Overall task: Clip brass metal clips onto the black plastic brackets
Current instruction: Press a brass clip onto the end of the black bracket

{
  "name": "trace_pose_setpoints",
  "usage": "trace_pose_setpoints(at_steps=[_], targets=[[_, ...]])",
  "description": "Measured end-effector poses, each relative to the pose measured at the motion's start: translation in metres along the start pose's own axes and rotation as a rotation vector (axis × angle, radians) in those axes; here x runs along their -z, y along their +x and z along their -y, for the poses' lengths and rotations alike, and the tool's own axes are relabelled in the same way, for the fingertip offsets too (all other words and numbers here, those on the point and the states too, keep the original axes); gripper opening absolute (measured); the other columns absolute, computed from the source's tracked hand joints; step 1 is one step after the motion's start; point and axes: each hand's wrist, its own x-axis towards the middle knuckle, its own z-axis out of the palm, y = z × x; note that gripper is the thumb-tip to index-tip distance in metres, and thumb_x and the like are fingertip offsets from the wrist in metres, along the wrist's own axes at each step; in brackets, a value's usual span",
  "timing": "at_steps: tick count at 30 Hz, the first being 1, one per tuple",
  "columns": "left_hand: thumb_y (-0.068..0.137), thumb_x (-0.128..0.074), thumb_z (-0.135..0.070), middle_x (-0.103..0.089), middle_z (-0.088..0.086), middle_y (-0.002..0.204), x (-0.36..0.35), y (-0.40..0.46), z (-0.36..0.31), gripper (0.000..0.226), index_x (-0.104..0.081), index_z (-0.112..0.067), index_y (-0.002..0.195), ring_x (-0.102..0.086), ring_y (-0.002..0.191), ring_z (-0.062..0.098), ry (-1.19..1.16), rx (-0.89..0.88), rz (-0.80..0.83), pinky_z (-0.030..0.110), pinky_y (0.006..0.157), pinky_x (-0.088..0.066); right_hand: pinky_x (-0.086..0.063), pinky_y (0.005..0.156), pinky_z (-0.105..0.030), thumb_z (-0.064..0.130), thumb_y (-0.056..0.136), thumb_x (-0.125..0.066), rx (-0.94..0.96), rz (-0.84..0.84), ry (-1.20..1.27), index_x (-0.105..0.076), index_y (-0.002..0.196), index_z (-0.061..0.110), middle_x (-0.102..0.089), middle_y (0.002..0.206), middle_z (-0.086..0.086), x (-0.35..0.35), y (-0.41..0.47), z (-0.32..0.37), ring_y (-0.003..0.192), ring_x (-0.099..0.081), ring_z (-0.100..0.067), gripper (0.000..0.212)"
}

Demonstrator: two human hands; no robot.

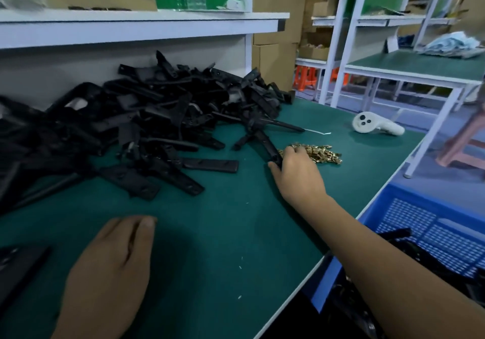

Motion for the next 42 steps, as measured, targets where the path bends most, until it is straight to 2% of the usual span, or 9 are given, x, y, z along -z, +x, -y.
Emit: trace_pose_setpoints(at_steps=[6, 10, 13, 17, 21, 26, 32, 39, 42], targets=[[0.09, -0.024, -0.067, -0.062, -0.019, 0.103, 0.001, -0.005, -0.002, 0.056, -0.067, -0.039, 0.109, -0.055, 0.094, -0.003, 0.019, 0.006, 0.02, 0.036, 0.081, -0.044, -0.031, 0.062, -0.037, 0.028, 0.108, -0.046, 0.04, -0.168, 0.125, -0.048, 0.083, 0.008, -0.054, 0.084, -0.012, 0.005, -0.002, 0.005, 0.073, -0.049, -0.032, 0.032], [0.088, -0.027, -0.071, -0.065, -0.021, 0.105, 0.003, -0.006, -0.003, 0.054, -0.065, -0.043, 0.113, -0.056, 0.096, -0.005, -0.039, -0.015, 0.014, 0.033, 0.083, -0.044, -0.049, 0.052, -0.034, 0.03, 0.103, -0.059, -0.039, -0.207, 0.707, -0.054, 0.075, 0.004, -0.063, 0.06, -0.011, 0.029, -0.038, 0.027, 0.056, -0.067, -0.026, 0.039], [0.088, -0.03, -0.08, -0.06, -0.035, 0.114, 0.004, -0.007, -0.008, 0.05, -0.047, -0.062, 0.132, -0.055, 0.102, -0.01, -0.071, -0.042, 0.05, 0.033, 0.085, -0.045, -0.055, 0.048, -0.036, 0.026, 0.1, -0.065, -0.003, 0.103, 1.121, -0.063, 0.077, 0.008, -0.069, 0.064, -0.009, 0.029, -0.094, 0.063, 0.053, -0.071, -0.025, 0.029], [0.076, -0.03, -0.097, -0.055, -0.04, 0.129, 0.007, -0.012, -0.014, 0.069, -0.005, -0.082, 0.139, -0.056, 0.117, -0.002, -0.06, -0.086, 0.081, 0.035, 0.092, -0.048, -0.059, 0.062, -0.028, 0.021, 0.097, -0.069, 0.297, 0.66, 1.097, -0.072, 0.09, 0.013, -0.073, 0.077, -0.008, 0.024, -0.15, 0.094, 0.063, -0.072, -0.019, 0.011], [0.09, -0.041, -0.061, -0.052, -0.033, 0.131, 0.003, -0.01, -0.004, 0.054, -0.023, -0.073, 0.139, -0.053, 0.116, -0.001, -0.004, -0.267, 0.077, 0.026, 0.091, -0.045, -0.061, 0.076, -0.028, 0.013, 0.097, -0.071, 0.429, 0.792, 1.005, -0.075, 0.105, 0.013, -0.071, 0.093, -0.005, 0.029, -0.143, 0.089, 0.079, -0.074, -0.023, 0.01], [0.097, -0.058, -0.02, -0.049, -0.023, 0.099, -0.004, -0.011, 0.002, 0.047, -0.06, -0.026, 0.144, -0.052, 0.088, 0.004, 0.232, -0.468, 0.11, 0.019, 0.072, -0.044, -0.057, 0.068, -0.026, 0.014, 0.099, -0.068, 0.227, 0.588, 0.892, -0.078, 0.098, 0.018, -0.074, 0.079, -0.001, 0.029, -0.091, 0.038, 0.071, -0.068, -0.013, 0.011], [0.071, -0.078, 0.012, -0.053, -0.006, 0.097, 0.001, -0.009, 0.001, 0.066, -0.072, -0.016, 0.13, -0.05, 0.084, 0.019, 0.4, -0.518, -0.041, 0.04, 0.068, -0.05, -0.05, 0.084, -0.026, 0.013, 0.094, -0.069, -0.017, 0.059, 0.343, -0.078, 0.101, 0.018, -0.074, 0.092, 0.004, 0.02, -0.011, -0.029, 0.084, -0.064, -0.01, 0.012], [0.064, -0.07, 0.006, -0.042, -0.014, 0.089, 0.002, -0.016, -0.008, 0.084, -0.059, -0.027, 0.141, -0.048, 0.082, 0.019, 0.443, -0.481, 0.047, 0.044, 0.074, -0.047, -0.034, 0.079, -0.025, 0.021, 0.095, -0.072, 0.087, 0.059, 0.195, -0.078, 0.111, 0.021, -0.057, 0.096, -0.008, 0.01, 0.004, -0.039, 0.087, -0.052, -0.021, 0.017], [0.079, -0.063, -0.038, -0.034, -0.021, 0.084, -0.004, -0.023, -0.012, 0.065, -0.049, -0.036, 0.143, -0.044, 0.085, 0.012, 0.434, -0.447, 0.126, 0.042, 0.088, -0.044, -0.035, 0.077, -0.025, 0.027, 0.094, -0.074, 0.098, 0.06, 0.205, -0.078, 0.105, 0.025, -0.055, 0.097, -0.006, 0.011, 0.003, -0.037, 0.084, -0.051, -0.015, 0.012]])
